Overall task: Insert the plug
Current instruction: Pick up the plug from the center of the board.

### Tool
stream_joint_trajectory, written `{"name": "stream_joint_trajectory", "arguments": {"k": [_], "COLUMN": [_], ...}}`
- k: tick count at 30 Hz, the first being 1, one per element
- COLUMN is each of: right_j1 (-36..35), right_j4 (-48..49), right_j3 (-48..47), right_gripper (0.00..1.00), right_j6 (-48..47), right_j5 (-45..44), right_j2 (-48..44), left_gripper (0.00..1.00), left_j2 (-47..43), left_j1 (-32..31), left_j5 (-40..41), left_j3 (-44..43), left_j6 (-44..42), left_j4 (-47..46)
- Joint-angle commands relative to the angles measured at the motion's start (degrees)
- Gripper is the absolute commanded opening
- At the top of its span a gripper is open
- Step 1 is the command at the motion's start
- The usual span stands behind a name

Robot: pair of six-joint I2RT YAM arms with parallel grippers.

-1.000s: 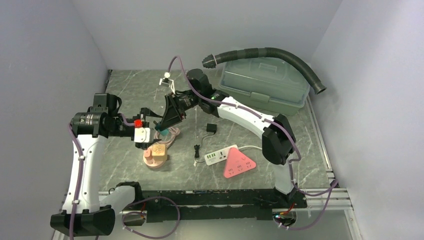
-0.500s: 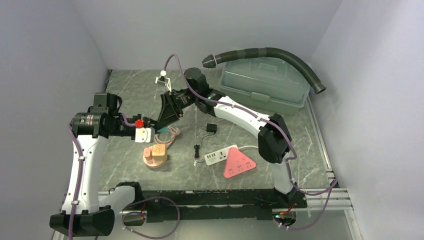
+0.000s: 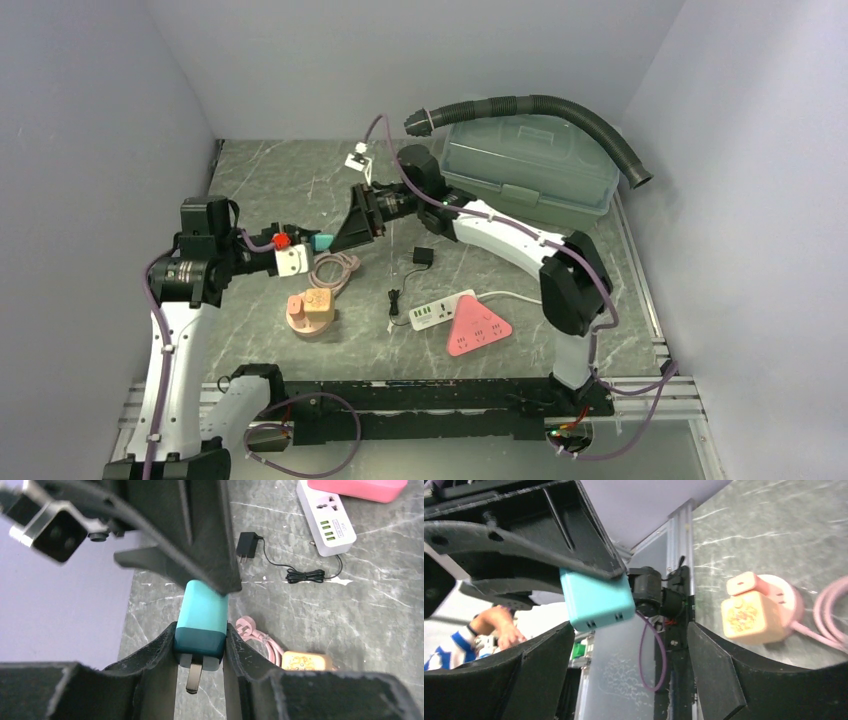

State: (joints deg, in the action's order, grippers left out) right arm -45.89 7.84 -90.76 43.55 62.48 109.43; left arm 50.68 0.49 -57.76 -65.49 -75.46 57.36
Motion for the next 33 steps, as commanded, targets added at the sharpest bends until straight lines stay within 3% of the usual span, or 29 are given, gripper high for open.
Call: {"name": "stream_joint_trajectory", "arguments": {"k": [1,4,8,11,18,26,33], "right_j1": [1.07,0.87,0.15,-0.47,-3.38,-5.26,-5.96], "right_j4": [-1.18,-5.86,-1.29,3.78,5.72,11.46,14.78], "right_j3": [4.69,8.63,16.23,19.66,18.00,17.51,16.60], "right_gripper": [0.98,1.00,1.00,1.00,0.93,0.79,0.52], "right_j6": [-7.14,-18.38,-27.08,-29.83,-31.68,-27.79,-23.45], "right_j5": [-9.64,-16.84,-22.62,-23.17,-24.61,-25.91,-23.18], "right_j2": [-9.72,-16.23,-24.27,-28.07,-27.74,-27.04,-25.72], "left_gripper": [0.00,0.00,0.00,0.00,0.00,0.00,0.00], "left_j2": [-1.70,-0.77,0.39,-0.05,-0.97,-0.01,-0.42], "left_j1": [-0.10,-0.14,-0.07,-0.12,-0.14,-0.13,-0.14], "left_j5": [1.05,1.03,-3.76,-7.32,-14.20,-18.42,-19.88], "left_j3": [0.25,-1.08,-1.51,-0.14,1.14,-0.51,-0.09], "left_j6": [15.54,23.63,35.56,47.34,64.37,59.66,60.14], "left_j4": [-11.20,-10.15,-8.78,-13.54,-24.27,-16.54,-16.71]}}
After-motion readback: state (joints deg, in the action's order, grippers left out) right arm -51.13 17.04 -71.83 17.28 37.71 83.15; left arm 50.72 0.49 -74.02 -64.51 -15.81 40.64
